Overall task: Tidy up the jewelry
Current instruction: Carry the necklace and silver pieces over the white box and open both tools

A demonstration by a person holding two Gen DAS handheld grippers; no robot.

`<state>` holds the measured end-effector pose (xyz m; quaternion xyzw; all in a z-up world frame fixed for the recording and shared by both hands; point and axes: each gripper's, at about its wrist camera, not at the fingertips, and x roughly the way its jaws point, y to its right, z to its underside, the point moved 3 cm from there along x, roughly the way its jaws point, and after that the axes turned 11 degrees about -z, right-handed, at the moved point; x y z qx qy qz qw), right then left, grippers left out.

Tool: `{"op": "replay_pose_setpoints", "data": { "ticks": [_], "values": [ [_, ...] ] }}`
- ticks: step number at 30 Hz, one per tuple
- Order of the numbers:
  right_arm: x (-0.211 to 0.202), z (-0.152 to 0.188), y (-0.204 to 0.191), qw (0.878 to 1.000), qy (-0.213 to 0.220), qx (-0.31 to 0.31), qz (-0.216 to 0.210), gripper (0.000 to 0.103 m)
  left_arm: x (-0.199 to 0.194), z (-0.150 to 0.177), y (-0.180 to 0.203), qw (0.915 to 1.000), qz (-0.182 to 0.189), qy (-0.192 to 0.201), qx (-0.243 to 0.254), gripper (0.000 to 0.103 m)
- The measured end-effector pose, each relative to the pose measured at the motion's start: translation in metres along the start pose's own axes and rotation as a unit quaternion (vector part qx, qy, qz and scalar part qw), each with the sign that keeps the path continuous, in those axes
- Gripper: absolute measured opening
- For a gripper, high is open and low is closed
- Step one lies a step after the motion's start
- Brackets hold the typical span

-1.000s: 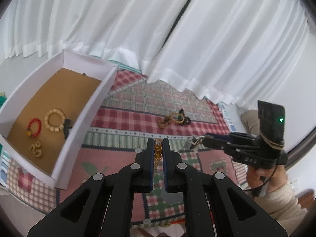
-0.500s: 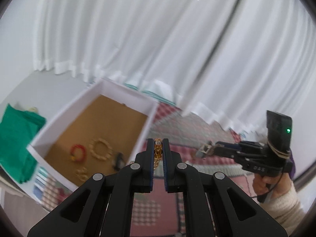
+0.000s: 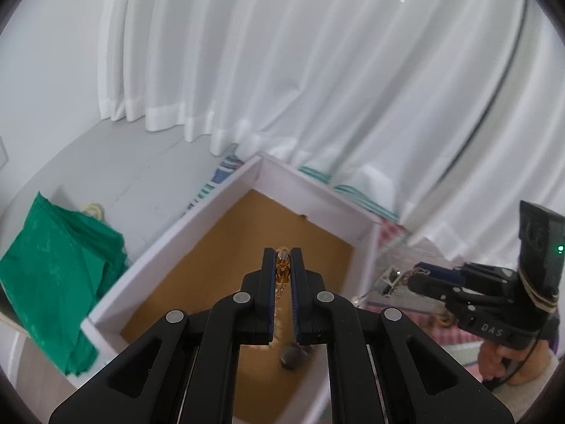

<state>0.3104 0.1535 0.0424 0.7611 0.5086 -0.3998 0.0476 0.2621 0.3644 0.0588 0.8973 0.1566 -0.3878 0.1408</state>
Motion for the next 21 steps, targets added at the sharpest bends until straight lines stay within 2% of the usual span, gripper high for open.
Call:
{"op": "replay_pose_setpoints", "data": {
  "ticks": [5, 10, 14, 15, 16, 17, 18, 19, 21],
  "values": [
    [0.052, -0.018, 0.039, 0.999, -0.03, 0.02, 0.021, 0.021, 0.077, -0.006, 0.006, 0.9992, -0.017, -0.035, -0.008, 0.006],
    [0.103, -0.015, 0.069, 0.997, -0.055, 0.033, 0.034, 0.021, 0.138, 0.006, 0.015, 0.996, -0.055, -0.07, 0.001, 0.006],
    [0.135, -0.004, 0.085, 0.996, -0.071, 0.044, 0.044, 0.024, 0.17, 0.017, 0.02, 0.9939, -0.065, -0.089, 0.002, 0.008],
    [0.142, -0.001, 0.087, 0.995, -0.073, 0.042, 0.046, 0.024, 0.173, 0.019, 0.02, 0.9933, -0.071, -0.091, 0.001, 0.018],
    [0.147, 0.001, 0.089, 0.995, -0.071, 0.043, 0.053, 0.03, 0.176, 0.021, 0.018, 0.9919, -0.082, -0.097, -0.001, 0.027],
    [0.148, 0.002, 0.092, 0.995, -0.064, 0.048, 0.056, 0.049, 0.174, 0.022, 0.016, 0.9916, -0.087, -0.096, -0.004, 0.042],
    [0.147, 0.001, 0.095, 0.995, -0.056, 0.055, 0.058, 0.053, 0.167, 0.021, 0.014, 0.9923, -0.089, -0.086, -0.008, 0.051],
    [0.142, 0.0, 0.097, 0.995, -0.041, 0.064, 0.059, 0.053, 0.157, 0.019, 0.013, 0.9934, -0.088, -0.073, -0.009, 0.055],
    [0.122, -0.004, 0.096, 0.996, -0.008, 0.073, 0.057, 0.053, 0.133, 0.017, 0.011, 0.9948, -0.091, -0.045, -0.005, 0.068]
  ]
}}
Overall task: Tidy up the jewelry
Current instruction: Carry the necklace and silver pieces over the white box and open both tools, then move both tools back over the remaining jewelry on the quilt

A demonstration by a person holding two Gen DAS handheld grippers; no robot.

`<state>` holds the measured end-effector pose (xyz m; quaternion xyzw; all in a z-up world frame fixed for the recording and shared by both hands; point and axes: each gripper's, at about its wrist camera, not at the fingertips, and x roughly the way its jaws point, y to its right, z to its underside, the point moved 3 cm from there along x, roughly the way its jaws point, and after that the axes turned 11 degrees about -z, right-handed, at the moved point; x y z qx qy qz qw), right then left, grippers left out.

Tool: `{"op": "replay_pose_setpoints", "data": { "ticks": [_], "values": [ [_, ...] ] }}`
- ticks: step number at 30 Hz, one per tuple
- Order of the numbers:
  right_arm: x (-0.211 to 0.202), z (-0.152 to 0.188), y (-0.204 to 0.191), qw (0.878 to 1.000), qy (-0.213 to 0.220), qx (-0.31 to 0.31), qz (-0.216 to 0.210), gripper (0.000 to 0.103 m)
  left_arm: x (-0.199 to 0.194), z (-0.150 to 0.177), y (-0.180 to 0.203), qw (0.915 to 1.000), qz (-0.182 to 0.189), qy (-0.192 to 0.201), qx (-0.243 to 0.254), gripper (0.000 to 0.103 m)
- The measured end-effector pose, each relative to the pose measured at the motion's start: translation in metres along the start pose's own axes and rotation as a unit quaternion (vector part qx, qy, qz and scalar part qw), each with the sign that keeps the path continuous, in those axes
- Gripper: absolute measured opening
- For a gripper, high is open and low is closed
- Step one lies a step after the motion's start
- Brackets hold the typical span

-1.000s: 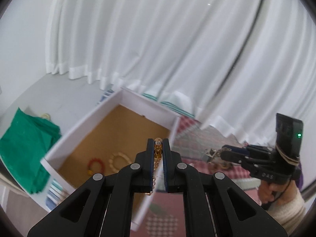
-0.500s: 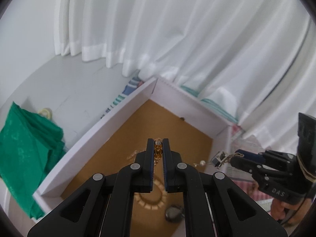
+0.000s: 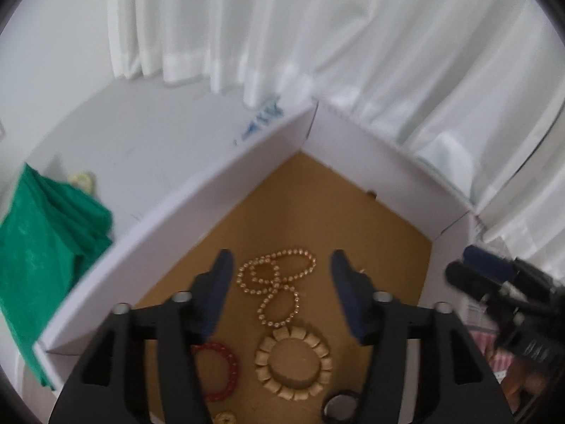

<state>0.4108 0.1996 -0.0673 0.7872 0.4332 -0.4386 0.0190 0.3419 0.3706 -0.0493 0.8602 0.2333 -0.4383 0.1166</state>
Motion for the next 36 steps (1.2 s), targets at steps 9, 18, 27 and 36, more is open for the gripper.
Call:
{"op": "replay_pose_setpoints", "data": {
  "ticks": [9, 18, 27, 36],
  "values": [
    [-0.098, 0.03, -0.01, 0.998, 0.042, -0.039, 0.031, 0.068, -0.103, 0.065, 0.008, 0.9966, -0.004, 0.063, 0.053, 0.094],
    [-0.156, 0.201, 0.026, 0.996, -0.011, 0.012, 0.083, 0.068, -0.138, 0.225, 0.089, 0.9909, 0.046, 0.027, 0.124, 0.095],
    [-0.252, 0.342, 0.073, 0.976, 0.024, 0.102, 0.192, 0.068, -0.147, 0.298, 0.167, 0.9818, 0.054, 0.01, 0.182, 0.095],
    [-0.296, 0.392, 0.074, 0.965, 0.037, 0.118, 0.233, 0.068, -0.177, 0.316, 0.192, 0.9736, 0.058, 0.037, 0.217, 0.095]
  ]
}}
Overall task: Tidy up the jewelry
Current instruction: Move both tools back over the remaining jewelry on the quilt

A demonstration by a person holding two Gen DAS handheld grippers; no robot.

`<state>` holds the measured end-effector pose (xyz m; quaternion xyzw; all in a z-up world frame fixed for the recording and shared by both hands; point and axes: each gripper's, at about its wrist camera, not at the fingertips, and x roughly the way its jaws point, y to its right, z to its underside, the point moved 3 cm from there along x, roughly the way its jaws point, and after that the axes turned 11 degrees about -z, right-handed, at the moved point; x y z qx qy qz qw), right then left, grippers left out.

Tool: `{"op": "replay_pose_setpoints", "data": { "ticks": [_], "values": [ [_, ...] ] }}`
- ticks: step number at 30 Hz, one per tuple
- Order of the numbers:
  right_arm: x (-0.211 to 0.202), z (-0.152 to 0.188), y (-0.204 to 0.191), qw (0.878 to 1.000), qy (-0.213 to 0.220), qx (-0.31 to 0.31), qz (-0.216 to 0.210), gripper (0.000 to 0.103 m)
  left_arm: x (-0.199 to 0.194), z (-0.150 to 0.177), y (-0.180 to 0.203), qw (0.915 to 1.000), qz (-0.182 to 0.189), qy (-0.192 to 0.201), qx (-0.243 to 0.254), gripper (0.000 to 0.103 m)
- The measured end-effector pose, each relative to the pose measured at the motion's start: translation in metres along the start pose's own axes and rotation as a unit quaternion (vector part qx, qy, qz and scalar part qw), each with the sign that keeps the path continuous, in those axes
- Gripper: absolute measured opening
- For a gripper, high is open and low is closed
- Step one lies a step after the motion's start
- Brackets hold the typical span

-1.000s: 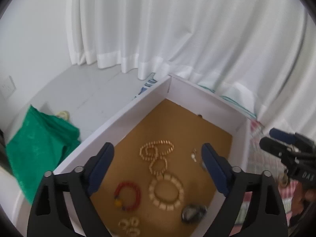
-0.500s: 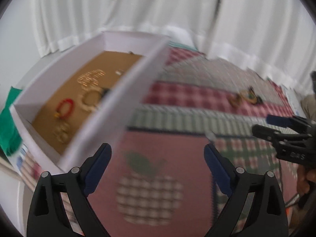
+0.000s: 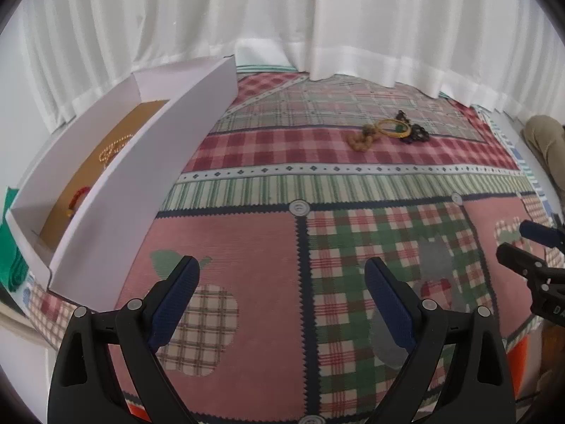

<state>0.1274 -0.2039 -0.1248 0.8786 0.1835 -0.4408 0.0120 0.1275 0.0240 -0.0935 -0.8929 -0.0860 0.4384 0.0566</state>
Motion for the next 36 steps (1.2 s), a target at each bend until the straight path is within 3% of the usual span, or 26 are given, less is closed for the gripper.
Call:
{"op": "replay_pose_setpoints", "data": {
  "ticks": [18, 36],
  "values": [
    [0.005, 0.018, -0.008, 1.0, -0.007, -0.003, -0.008, 0.068, 0.0, 0.01, 0.012, 0.9999, 0.001, -0.007, 0.012, 0.095],
    [0.021, 0.028, 0.001, 0.999, -0.03, 0.016, -0.013, 0.068, 0.023, 0.026, 0.024, 0.9983, 0.017, -0.053, 0.019, 0.095]
  ]
}}
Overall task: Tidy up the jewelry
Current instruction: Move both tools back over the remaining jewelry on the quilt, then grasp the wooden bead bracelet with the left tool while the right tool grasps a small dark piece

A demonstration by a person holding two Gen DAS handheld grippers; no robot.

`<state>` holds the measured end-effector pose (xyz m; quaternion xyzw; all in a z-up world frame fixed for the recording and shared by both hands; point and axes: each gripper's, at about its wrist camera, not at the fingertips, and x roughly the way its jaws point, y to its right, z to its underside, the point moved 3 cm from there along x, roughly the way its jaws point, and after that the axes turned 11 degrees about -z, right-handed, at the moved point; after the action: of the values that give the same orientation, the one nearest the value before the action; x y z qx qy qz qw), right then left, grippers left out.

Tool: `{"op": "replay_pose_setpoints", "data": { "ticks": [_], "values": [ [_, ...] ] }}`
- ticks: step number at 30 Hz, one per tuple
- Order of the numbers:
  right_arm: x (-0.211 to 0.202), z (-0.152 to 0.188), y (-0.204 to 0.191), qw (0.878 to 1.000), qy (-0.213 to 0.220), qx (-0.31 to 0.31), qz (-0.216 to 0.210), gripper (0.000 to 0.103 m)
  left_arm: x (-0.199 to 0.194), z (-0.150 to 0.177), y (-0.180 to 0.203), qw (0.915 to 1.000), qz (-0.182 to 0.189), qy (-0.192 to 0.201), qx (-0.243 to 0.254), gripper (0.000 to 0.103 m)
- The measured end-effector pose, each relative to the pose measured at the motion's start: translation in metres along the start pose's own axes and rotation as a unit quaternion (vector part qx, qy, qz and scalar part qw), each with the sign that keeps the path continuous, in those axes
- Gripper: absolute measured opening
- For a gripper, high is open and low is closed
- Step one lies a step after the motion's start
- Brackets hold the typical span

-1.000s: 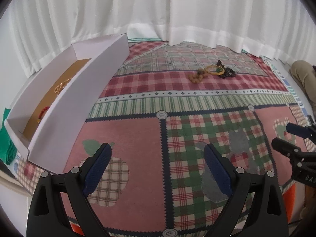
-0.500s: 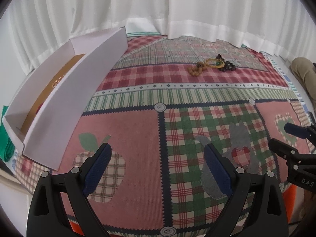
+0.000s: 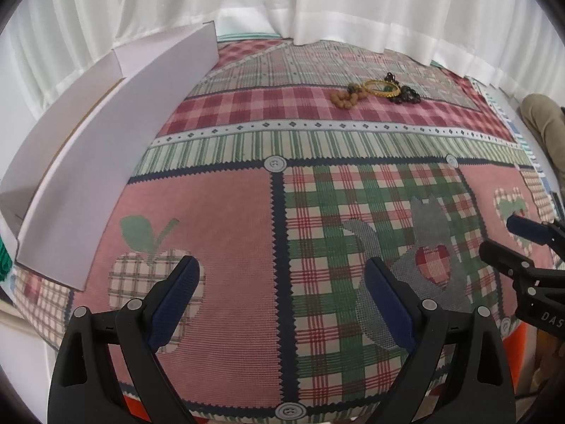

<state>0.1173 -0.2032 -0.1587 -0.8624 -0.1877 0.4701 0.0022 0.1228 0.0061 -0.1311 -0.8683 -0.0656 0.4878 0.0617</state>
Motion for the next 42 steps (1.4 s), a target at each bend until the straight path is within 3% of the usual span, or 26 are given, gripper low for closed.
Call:
{"op": "replay_pose_setpoints", "data": {
  "ticks": [14, 23, 28, 33, 38, 42],
  "values": [
    [0.011, -0.002, 0.017, 1.0, -0.009, 0.022, -0.017, 0.068, 0.016, -0.013, 0.01, 0.9998, 0.012, -0.013, 0.011, 0.095],
    [0.019, -0.032, 0.042, 0.999, -0.008, 0.033, -0.029, 0.068, 0.033, -0.063, 0.028, 0.9993, 0.024, -0.006, 0.027, 0.095],
    [0.021, -0.083, 0.069, 0.998, -0.006, 0.032, -0.055, 0.068, 0.04, -0.124, 0.044, 0.9977, 0.044, 0.012, 0.051, 0.095],
    [0.032, -0.154, 0.125, 0.994, 0.008, 0.085, -0.071, 0.068, 0.076, -0.176, 0.072, 0.9952, 0.068, -0.001, 0.071, 0.095],
    [0.08, -0.226, 0.177, 0.982, -0.014, 0.157, -0.108, 0.067, 0.119, -0.201, 0.101, 0.9943, 0.054, -0.006, 0.092, 0.095],
    [0.127, -0.257, 0.184, 0.978, -0.036, 0.166, -0.122, 0.062, 0.144, -0.211, 0.109, 0.9955, 0.058, -0.019, 0.073, 0.094]
  ]
}}
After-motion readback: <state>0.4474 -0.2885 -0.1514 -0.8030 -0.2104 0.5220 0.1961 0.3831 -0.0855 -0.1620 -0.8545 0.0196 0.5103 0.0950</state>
